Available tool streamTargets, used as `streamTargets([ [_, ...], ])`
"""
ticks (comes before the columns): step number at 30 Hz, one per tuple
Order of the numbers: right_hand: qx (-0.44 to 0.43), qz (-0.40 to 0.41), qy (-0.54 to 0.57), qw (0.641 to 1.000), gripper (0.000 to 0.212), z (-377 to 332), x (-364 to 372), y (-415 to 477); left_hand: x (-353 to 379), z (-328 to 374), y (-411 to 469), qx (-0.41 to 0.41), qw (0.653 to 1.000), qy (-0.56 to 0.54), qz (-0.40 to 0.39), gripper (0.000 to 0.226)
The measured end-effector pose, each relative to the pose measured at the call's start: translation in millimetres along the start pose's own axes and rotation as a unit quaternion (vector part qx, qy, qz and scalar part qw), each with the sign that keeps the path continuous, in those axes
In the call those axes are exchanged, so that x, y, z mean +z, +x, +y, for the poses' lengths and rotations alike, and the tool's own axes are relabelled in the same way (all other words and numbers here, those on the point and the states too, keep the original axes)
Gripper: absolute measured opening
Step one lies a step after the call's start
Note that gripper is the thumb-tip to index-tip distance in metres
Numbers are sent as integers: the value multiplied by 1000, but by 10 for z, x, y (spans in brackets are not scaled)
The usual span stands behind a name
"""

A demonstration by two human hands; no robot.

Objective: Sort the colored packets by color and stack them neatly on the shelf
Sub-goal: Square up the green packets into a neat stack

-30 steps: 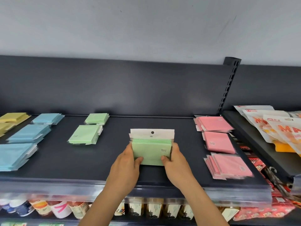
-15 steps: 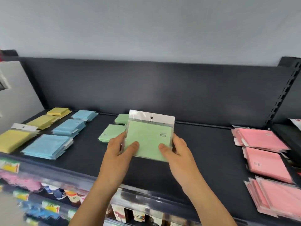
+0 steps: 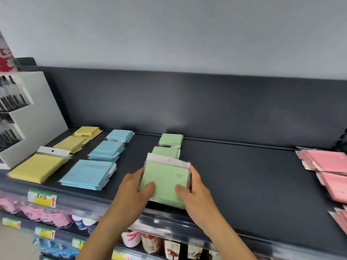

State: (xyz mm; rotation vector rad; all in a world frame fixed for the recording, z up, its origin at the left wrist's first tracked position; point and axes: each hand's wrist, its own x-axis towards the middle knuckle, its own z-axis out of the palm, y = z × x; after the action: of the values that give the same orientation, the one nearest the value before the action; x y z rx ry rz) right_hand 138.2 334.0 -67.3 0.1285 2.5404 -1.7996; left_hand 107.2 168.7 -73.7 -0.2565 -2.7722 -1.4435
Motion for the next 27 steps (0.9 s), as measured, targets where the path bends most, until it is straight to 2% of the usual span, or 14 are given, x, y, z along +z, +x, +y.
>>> streamTargets([
  [2, 10, 13, -36, 999, 63, -29, 141, 34, -102, -98, 32, -9, 1000, 7, -24, 34],
  [5, 21, 29, -82, 996, 44, -68, 291, 84, -176, -179, 77, -6, 998, 32, -54, 50],
  [8, 64, 44, -139, 987, 42, -106, 404, 104, -209, -229, 108, 14, 994, 91, -59, 59],
  [12, 83, 70, -195, 975, 52, -127, 546, 128, -293, -267, 135, 27, 985, 144, -93, 53],
  [20, 103, 78, -177, 976, 17, -210, 534, 109, -405, -235, 305, 21, 977, 143, -155, 50],
  [24, 103, 97, -176, 974, 21, -179, 504, 129, -435, -281, 378, 18, 977, 142, -156, 46],
  [27, 89, 114, -160, 977, 12, -151, 509, 118, -411, -324, 338, 27, 979, 159, -122, 43],
])
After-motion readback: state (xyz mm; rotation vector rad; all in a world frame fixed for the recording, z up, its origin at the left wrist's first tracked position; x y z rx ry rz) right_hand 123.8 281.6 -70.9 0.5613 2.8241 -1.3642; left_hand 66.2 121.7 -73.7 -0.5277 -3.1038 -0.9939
